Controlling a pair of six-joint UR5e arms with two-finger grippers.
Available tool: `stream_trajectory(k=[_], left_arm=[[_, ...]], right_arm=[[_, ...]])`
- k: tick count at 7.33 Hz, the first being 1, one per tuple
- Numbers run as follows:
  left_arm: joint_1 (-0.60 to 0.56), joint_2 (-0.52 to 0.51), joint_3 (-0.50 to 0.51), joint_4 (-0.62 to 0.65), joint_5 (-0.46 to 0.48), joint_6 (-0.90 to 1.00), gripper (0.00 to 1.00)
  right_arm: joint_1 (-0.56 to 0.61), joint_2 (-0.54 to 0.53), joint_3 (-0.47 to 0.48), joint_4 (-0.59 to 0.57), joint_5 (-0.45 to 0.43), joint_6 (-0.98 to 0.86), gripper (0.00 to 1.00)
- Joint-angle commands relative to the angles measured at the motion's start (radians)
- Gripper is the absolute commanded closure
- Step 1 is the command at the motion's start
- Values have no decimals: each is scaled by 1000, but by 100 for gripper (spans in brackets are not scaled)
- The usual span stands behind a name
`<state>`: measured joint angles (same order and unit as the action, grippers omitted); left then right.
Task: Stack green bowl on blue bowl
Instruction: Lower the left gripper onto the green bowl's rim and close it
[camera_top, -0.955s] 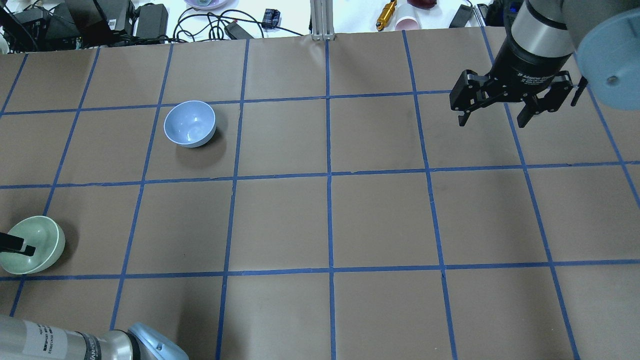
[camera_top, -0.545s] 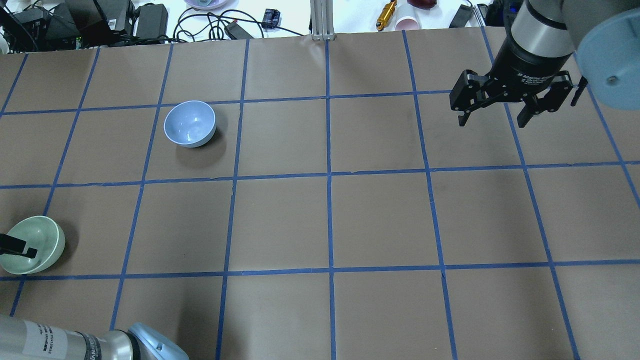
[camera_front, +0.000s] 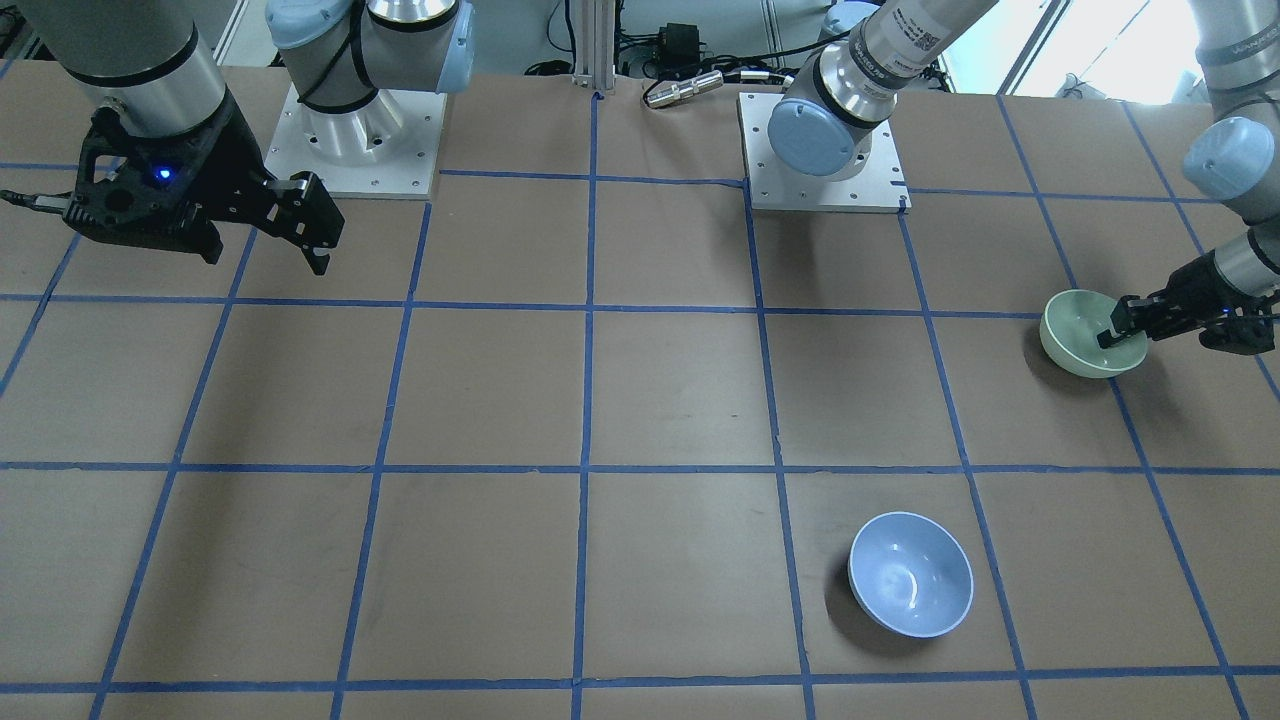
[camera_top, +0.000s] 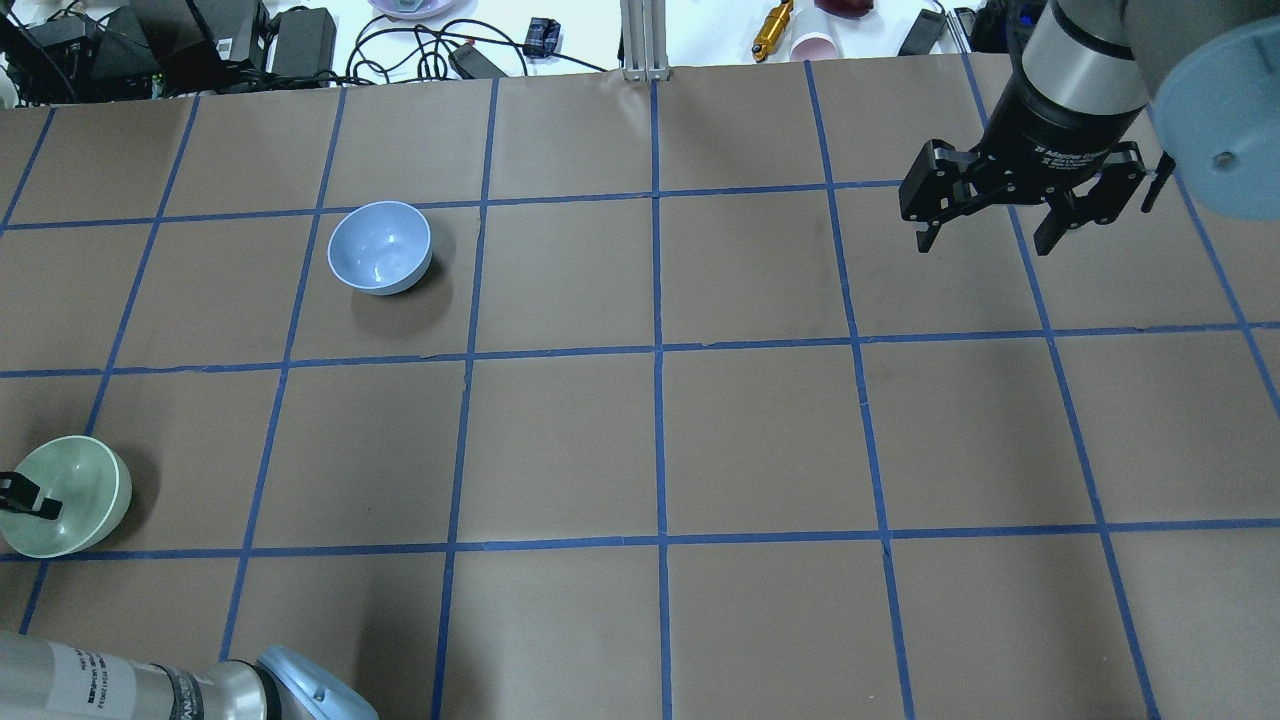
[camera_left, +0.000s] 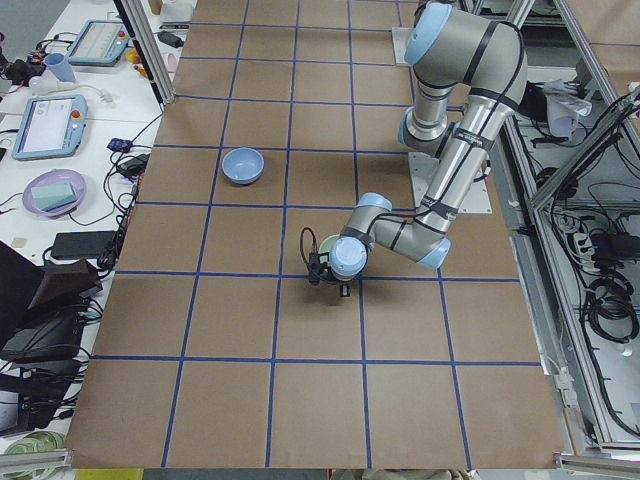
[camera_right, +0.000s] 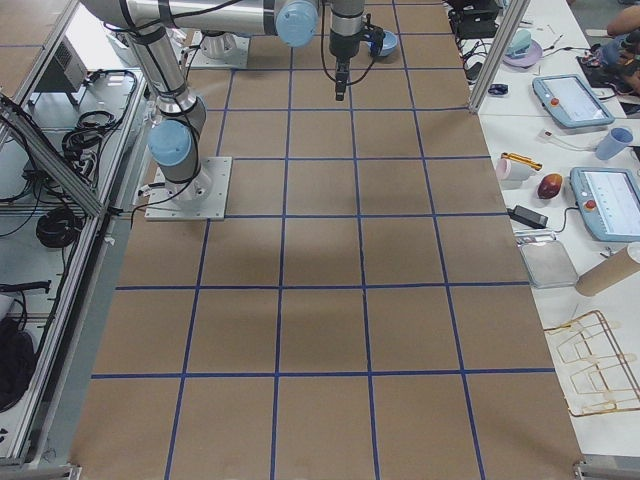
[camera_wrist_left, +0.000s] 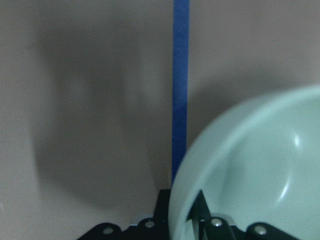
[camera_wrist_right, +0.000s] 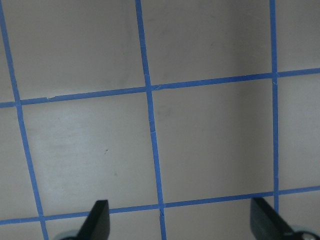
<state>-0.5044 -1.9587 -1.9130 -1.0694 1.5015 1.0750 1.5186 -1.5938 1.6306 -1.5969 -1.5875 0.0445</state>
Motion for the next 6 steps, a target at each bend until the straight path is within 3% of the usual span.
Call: stream_trajectory(k=[1,6], left_arm=[[0,3,2,0,-3,0,99],[-2,15,3,-10,-3,-6,100]], right_arm=[[0,0,0,0,0,0,0],[0,0,0,0,0,0,0]])
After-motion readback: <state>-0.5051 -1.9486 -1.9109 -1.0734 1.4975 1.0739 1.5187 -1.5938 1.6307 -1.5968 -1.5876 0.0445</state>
